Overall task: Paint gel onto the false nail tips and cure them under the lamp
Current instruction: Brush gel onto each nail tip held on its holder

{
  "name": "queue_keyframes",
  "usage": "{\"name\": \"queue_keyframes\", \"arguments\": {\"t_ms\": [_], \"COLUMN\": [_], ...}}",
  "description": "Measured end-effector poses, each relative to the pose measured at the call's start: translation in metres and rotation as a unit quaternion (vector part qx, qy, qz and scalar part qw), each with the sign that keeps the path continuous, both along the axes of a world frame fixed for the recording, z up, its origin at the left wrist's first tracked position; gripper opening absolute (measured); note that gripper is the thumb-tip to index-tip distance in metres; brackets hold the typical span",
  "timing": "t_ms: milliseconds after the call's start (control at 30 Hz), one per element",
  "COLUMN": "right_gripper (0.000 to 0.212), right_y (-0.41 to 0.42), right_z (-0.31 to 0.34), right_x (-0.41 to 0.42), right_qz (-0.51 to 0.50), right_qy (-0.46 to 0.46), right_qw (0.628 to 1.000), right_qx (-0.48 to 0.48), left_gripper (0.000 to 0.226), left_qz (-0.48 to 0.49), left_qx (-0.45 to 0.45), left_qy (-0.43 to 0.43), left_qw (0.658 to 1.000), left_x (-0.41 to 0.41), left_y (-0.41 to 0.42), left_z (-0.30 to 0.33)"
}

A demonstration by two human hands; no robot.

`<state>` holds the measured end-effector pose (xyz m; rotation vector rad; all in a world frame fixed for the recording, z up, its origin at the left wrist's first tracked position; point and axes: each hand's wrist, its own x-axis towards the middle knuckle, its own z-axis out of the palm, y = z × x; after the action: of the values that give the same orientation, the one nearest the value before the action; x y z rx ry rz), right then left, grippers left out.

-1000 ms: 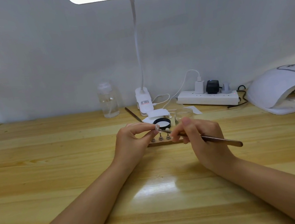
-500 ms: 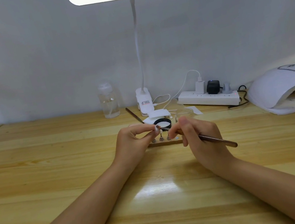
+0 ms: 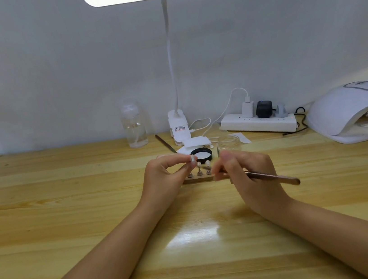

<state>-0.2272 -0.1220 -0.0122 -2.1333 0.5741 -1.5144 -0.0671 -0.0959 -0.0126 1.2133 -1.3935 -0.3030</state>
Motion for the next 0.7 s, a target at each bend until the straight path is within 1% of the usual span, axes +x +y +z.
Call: {"name": "queue_keyframes", "arguments": {"t_ms": [67, 100, 200, 300, 533, 700], "right_gripper": [0.024, 0.023, 0.030, 0.032, 0.029, 0.017], "right_y": [-0.001, -0.003, -0.009, -0.013, -0.016, -0.016], "right_z": [0.003, 0.003, 0.001, -0.003, -0.004, -0.004], "right_x": [0.000, 0.000, 0.001, 0.002, 0.002, 0.001], "right_qz": [-0.056, -0.083, -0.115, -0.106, -0.084, -0.079], "right_qy": [0.012, 0.021, 0.063, 0.094, 0.095, 0.097], "right_qw": [0.997, 0.994, 0.989, 0.986, 0.987, 0.983], "right_qx": [-0.048, -0.063, -0.073, -0.084, -0.101, -0.133], "left_gripper": [0.021, 0.023, 0.022, 0.022, 0.033, 0.026], "left_qz": [0.010, 0.015, 0.020, 0.014, 0.008, -0.001], "left_qx": [-0.006, -0.013, -0.042, -0.051, -0.042, -0.023], "left_qy": [-0.026, -0.050, -0.125, -0.161, -0.135, -0.137], "left_qw": [1.000, 0.999, 0.991, 0.986, 0.990, 0.990], "left_x": [-0.001, -0.002, -0.005, -0.004, -0.006, -0.006], "left_y": [0.000, 0.001, 0.001, 0.000, 0.002, 0.002], "left_z": [0.000, 0.000, -0.001, -0.003, 0.000, -0.001]}}
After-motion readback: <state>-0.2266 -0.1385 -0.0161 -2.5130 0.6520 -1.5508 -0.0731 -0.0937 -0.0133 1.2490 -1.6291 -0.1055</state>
